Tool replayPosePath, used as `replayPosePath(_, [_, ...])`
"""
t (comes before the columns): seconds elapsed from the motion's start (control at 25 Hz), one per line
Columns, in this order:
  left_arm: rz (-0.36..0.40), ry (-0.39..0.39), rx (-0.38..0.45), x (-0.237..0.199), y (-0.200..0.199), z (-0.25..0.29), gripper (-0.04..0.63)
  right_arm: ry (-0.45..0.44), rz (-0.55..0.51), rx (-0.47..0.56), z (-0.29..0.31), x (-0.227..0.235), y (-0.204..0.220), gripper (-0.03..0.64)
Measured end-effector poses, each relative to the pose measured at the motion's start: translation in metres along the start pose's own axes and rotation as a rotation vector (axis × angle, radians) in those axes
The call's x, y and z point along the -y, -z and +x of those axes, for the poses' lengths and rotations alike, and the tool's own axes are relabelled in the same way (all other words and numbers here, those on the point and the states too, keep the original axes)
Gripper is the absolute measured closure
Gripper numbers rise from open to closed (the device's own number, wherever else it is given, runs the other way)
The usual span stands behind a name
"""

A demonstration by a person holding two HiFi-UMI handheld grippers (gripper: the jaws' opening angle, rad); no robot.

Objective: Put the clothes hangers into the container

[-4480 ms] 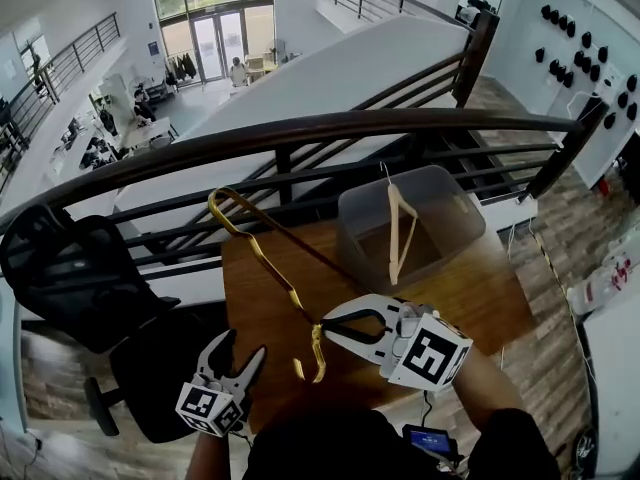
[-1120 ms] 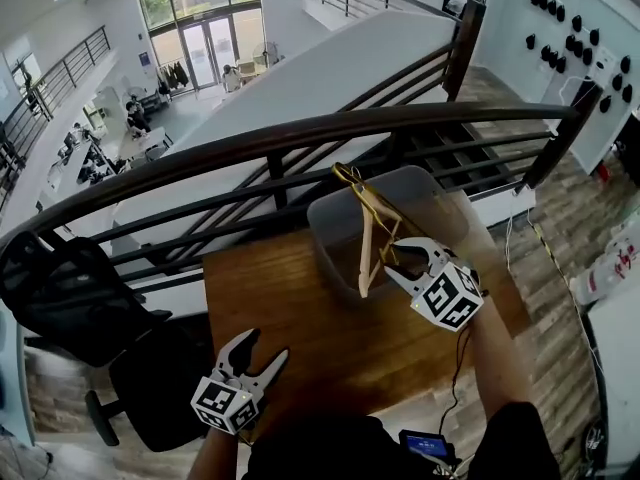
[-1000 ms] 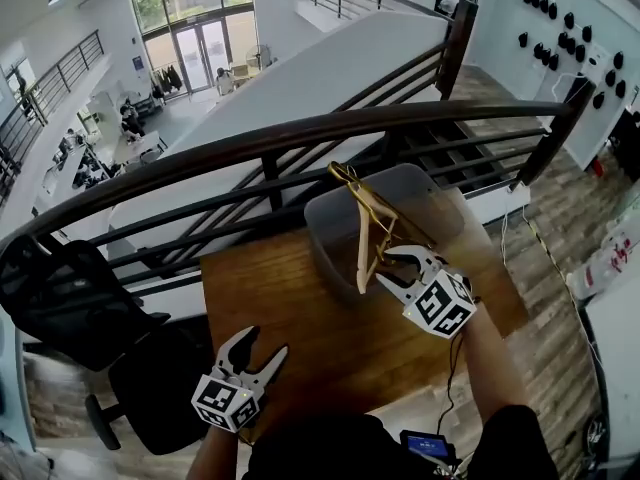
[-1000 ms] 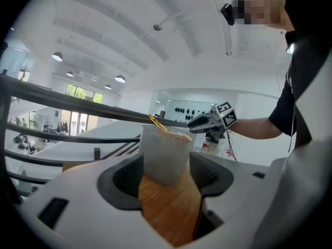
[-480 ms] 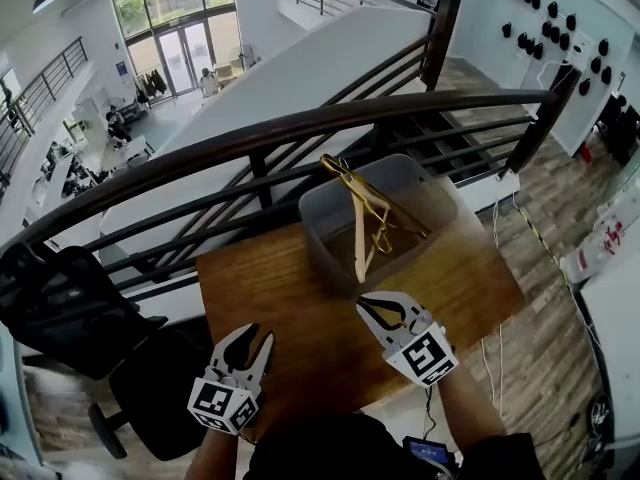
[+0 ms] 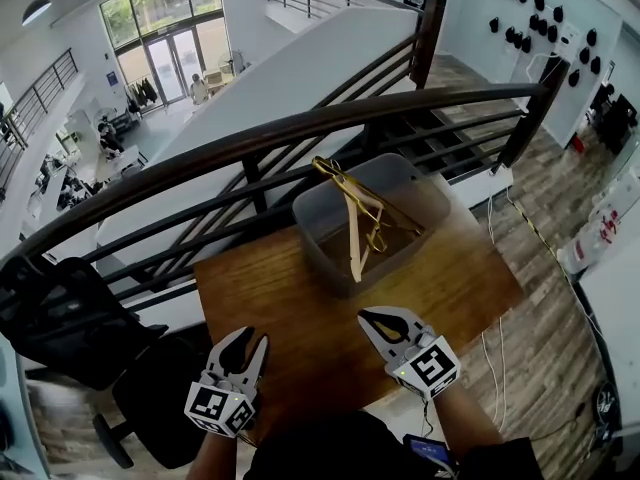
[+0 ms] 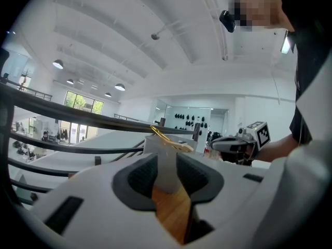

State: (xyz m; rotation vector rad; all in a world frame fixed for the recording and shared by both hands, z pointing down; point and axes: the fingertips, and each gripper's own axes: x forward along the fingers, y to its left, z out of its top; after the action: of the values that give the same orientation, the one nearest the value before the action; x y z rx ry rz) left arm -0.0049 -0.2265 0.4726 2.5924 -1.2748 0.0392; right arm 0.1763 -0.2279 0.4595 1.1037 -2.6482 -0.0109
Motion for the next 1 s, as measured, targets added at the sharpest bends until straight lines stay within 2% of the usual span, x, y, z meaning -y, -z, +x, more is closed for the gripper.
replayPosePath(0.24, [0.001, 0.002, 0.034, 0.001, -0.009, -0.002, 0.477, 0.021, 0.228, 0.135, -0.012, 0.016, -0.022, 0.623])
replayPosePath(0.52, [0.014, -0.003, 0.056, 0.002, -0.015, -0.005, 0.477, 0.071, 0.192, 0.159, -0.016, 0.023, -0.028, 0.624])
replayPosePath(0.88, [0.0, -0.017, 0.069, 0.004, -0.017, -0.005, 0.48, 0.026, 0.199, 0.134, -0.011, 0.012, -0.022, 0.624])
replayPosePath(1.0, [-0.01, -0.03, 0.077, 0.003, -0.018, -0.004, 0.51, 0.022, 0.204, 0.129, -0.011, 0.01, -0.019, 0.624])
